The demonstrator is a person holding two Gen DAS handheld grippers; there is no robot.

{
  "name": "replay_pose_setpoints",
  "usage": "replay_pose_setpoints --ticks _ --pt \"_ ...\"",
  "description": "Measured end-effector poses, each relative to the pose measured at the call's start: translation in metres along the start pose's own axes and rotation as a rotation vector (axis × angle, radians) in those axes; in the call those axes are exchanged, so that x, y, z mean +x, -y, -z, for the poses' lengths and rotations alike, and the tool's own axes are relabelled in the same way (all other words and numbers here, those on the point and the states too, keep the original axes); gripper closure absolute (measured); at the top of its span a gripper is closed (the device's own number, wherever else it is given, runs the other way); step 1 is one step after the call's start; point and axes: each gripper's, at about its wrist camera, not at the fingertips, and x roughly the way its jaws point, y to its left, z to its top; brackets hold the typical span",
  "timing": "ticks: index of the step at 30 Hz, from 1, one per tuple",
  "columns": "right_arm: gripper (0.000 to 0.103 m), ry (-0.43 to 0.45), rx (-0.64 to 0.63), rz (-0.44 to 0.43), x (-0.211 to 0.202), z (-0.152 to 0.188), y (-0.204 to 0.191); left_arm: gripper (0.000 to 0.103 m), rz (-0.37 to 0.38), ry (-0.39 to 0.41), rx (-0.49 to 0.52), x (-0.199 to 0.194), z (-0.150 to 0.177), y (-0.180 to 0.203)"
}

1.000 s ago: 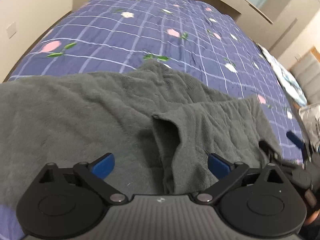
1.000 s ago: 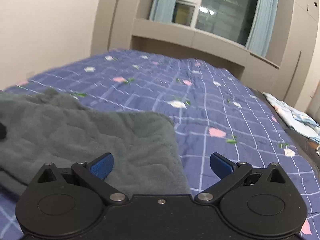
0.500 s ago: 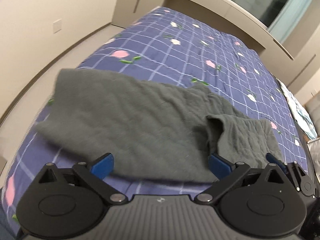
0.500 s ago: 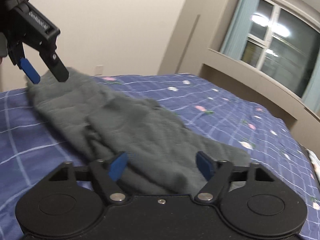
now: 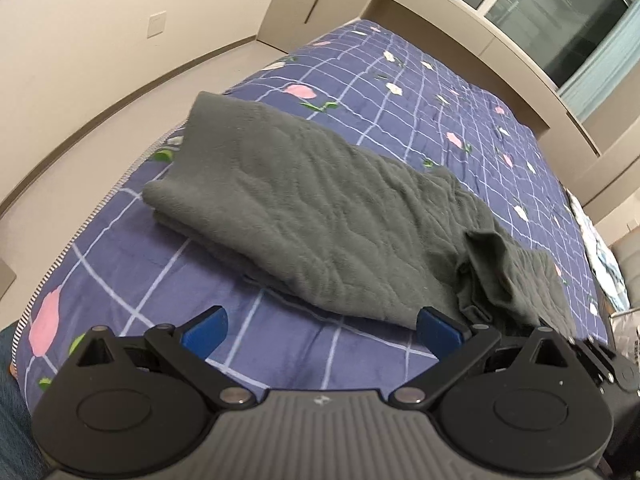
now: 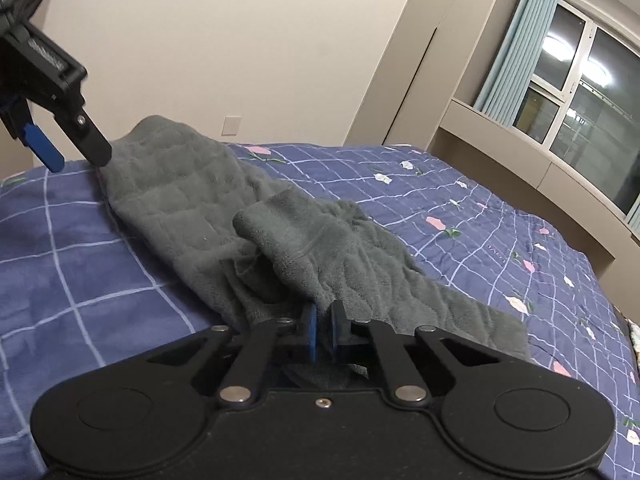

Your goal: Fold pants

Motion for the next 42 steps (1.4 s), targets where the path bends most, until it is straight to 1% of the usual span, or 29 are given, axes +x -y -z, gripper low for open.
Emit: replay_pose_setpoints --ticks 3,4,5,6,7,8,9,11,12,14,15,17,19,22,23,25,27,29,31,33,37,40,42 --pt "0.096 -0.033 -0.017 0.002 0.002 0.005 -0.004 0.001 -0.003 0.002 -0.034 0.005 0.0 -0.01" --pt "0.094 -0.043 -0.017 0.001 0.006 0.007 -0.005 0.001 -0.004 0.004 -0.044 0.006 0.001 -0.013" --pt "0.089 -0.05 -0.012 -0.002 0.009 0.009 -0.007 0.001 -0.006 0.008 -0.054 0.009 0.002 -0.016" --pt "0.082 -0.052 -0.003 -0.004 0.01 0.01 -0.007 0.001 -0.011 0.011 -0.063 0.011 0.002 -0.019" --pt "0.078 -0.048 0.01 -0.005 0.009 0.008 -0.008 0.001 -0.016 0.014 -0.069 0.013 0.002 -0.021" --pt "0.068 -0.036 0.023 -0.01 0.007 0.005 -0.009 0.001 -0.019 0.019 -0.074 0.015 0.002 -0.024" --pt "0.06 -0.02 0.041 -0.017 0.003 0.002 -0.009 0.001 -0.024 0.026 -0.081 0.018 0.002 -0.027" --pt "0.014 0.025 0.095 -0.023 -0.005 -0.004 -0.008 0.001 -0.032 0.042 -0.097 0.021 0.0 -0.031" --pt "0.004 0.053 0.123 -0.007 -0.008 -0.006 -0.007 0.001 -0.038 0.055 -0.104 0.024 -0.002 -0.033" --pt "0.002 0.091 0.177 0.044 -0.011 -0.009 -0.006 0.001 -0.057 0.092 -0.108 0.029 -0.006 -0.036" --pt "0.002 0.094 0.207 0.072 -0.008 -0.01 -0.006 0.001 -0.065 0.104 -0.11 0.032 -0.008 -0.036" --pt "0.001 0.096 0.279 0.126 -0.002 -0.011 -0.003 0.001 -0.055 0.121 -0.117 0.037 -0.013 -0.036" --pt "0.001 0.083 0.368 0.162 0.008 -0.008 0.003 0.001 -0.044 0.129 -0.118 0.043 -0.016 -0.035" --pt "0.001 0.04 0.46 0.207 0.023 -0.002 0.01 0.001 -0.024 0.129 -0.139 0.05 -0.017 -0.033" --pt "0.001 0.029 0.483 0.209 0.028 0.0 0.012 0.001 -0.011 0.13 -0.151 0.05 -0.015 -0.033" --pt "0.001 0.01 0.531 0.208 0.036 0.007 0.015 0.001 0.04 0.131 -0.17 0.052 -0.008 -0.032" --pt "0.001 -0.014 0.575 0.204 0.044 0.013 0.016 0.001 0.112 0.126 -0.202 0.056 0.004 -0.032" --pt "0.0 -0.022 0.589 0.213 0.05 0.015 0.013 0.001 0.149 0.151 -0.236 0.057 0.014 -0.034" --pt "0.0 -0.024 0.574 0.227 0.054 0.015 0.009 0.001 0.163 0.199 -0.261 0.057 0.021 -0.036" --pt "0.0 -0.024 0.558 0.239 0.055 0.015 0.004 0.001 0.182 0.221 -0.291 0.057 0.024 -0.039" --pt "0.0 -0.007 0.544 0.252 0.056 0.019 0.0 0.002 0.235 0.266 -0.394 0.056 0.027 -0.053" --pt "0.0 -0.003 0.541 0.255 0.055 0.019 -0.001 0.006 0.256 0.308 -0.491 0.055 0.03 -0.063" --pt "0.0 -0.002 0.54 0.256 0.056 0.019 -0.001 0.008 0.257 0.316 -0.54 0.056 0.029 -0.069"
